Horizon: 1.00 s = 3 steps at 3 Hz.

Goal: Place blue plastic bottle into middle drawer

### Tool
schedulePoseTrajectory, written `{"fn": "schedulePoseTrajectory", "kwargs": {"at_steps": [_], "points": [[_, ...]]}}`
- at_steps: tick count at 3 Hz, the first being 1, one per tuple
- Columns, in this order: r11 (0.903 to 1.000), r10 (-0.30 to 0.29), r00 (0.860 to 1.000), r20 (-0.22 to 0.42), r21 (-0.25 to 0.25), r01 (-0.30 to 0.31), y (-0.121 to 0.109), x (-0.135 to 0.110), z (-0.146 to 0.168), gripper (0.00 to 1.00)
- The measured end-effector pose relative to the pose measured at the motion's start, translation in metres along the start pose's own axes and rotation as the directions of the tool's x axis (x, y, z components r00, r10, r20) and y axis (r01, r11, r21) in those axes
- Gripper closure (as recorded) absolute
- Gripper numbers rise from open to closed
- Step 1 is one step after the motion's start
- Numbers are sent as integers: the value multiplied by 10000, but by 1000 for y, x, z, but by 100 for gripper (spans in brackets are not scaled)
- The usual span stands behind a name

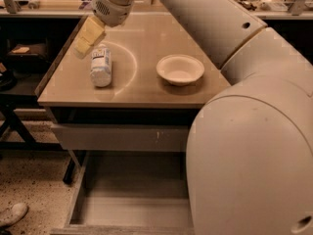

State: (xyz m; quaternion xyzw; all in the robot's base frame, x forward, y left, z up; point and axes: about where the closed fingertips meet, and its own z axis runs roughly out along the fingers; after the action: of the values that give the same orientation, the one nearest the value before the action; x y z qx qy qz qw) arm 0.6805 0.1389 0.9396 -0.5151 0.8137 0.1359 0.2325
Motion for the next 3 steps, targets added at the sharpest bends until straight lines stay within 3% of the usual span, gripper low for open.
{"fn": "schedulePoseTrajectory", "kwargs": {"at_steps": [1,3], "points": [[9968,702,9975,-101,403,-697,-14,-1,20,0],[9900,1188,9899,-771,853,-1122,-14,-6,53,0]]}}
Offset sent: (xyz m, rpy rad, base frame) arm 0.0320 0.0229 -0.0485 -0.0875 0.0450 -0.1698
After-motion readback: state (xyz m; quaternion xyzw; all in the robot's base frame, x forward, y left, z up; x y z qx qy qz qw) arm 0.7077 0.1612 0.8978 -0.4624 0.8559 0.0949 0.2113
